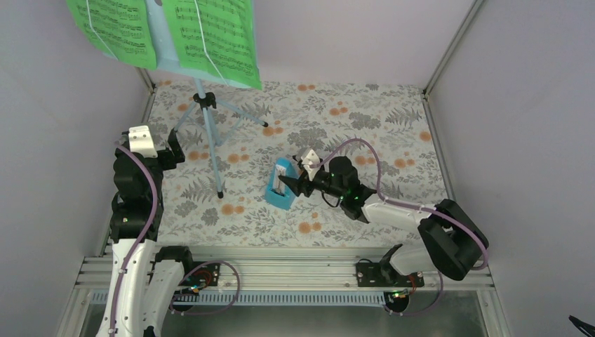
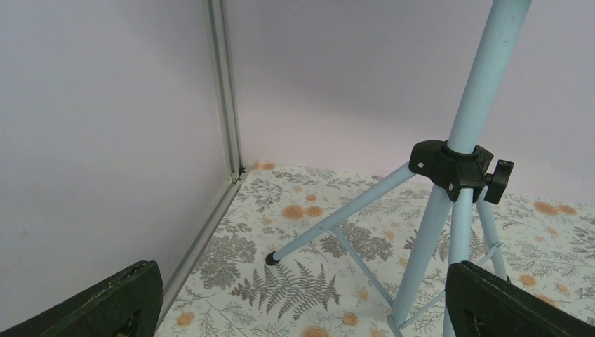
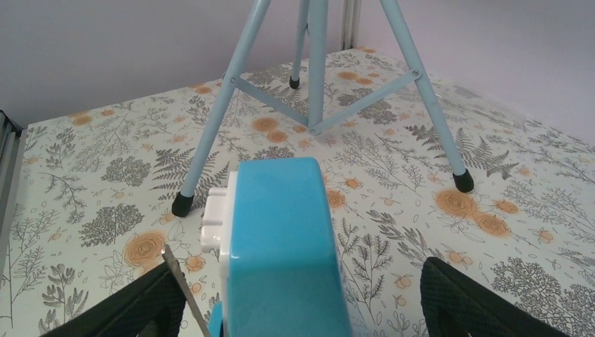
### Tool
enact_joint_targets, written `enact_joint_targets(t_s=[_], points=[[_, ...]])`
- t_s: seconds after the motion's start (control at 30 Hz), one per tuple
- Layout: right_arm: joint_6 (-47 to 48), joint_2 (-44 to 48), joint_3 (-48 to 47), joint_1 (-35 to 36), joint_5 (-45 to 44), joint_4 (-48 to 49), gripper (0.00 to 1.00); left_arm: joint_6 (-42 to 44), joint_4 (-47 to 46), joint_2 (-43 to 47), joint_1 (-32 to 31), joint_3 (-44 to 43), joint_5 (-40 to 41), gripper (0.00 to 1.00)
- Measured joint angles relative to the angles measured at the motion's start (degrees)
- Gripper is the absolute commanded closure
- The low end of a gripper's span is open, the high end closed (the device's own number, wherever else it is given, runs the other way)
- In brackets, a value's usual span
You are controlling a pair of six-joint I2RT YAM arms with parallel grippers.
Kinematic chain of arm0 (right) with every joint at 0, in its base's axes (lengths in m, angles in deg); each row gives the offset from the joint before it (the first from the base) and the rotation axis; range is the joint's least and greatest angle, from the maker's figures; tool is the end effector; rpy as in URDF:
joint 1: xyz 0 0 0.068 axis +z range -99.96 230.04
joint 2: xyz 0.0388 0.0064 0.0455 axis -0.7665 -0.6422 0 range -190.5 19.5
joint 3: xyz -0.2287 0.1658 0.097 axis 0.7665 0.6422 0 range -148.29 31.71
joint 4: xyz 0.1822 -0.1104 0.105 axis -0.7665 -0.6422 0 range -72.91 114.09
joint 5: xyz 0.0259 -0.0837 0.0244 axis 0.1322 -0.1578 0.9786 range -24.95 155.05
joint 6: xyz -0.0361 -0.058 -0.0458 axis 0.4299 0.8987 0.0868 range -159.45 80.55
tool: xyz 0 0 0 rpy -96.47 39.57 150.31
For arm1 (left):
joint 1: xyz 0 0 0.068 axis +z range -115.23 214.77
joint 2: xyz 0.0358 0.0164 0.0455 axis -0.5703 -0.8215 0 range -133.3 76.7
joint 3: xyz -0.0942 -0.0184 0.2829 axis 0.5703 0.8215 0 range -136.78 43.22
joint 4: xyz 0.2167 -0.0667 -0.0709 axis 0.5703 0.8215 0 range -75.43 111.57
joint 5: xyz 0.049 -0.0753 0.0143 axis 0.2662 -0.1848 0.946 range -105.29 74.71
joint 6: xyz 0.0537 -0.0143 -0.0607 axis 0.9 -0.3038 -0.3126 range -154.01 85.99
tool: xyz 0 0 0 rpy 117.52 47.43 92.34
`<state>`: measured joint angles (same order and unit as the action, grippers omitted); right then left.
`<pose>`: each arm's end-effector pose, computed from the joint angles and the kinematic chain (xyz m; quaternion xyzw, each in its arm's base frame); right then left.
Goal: Pack up the instrument practice props
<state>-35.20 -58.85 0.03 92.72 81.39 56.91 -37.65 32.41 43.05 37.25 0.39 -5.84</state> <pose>0.2026 0.2141 0.2457 -0.3907 0.6798 0.3066 0.5396 0.1275 0.0172 0.3470 -0.0940 0.7519 0.0559 0.6501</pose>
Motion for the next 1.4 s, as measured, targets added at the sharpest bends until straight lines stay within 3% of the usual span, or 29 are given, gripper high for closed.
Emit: enact_joint_targets(t_s=[0.67,1.4], points=[[-0.04,0.9,1.01,0.0,-0.61,0.13,0.4,0.0,0.0,-0.11,0.0,0.0,-0.04,0.0],[-0.96,0.9,0.98,0.0,-2.08,-0.13,0.43,0.0,0.0,-0.11,0.0,0.0,-0.44,0.0]])
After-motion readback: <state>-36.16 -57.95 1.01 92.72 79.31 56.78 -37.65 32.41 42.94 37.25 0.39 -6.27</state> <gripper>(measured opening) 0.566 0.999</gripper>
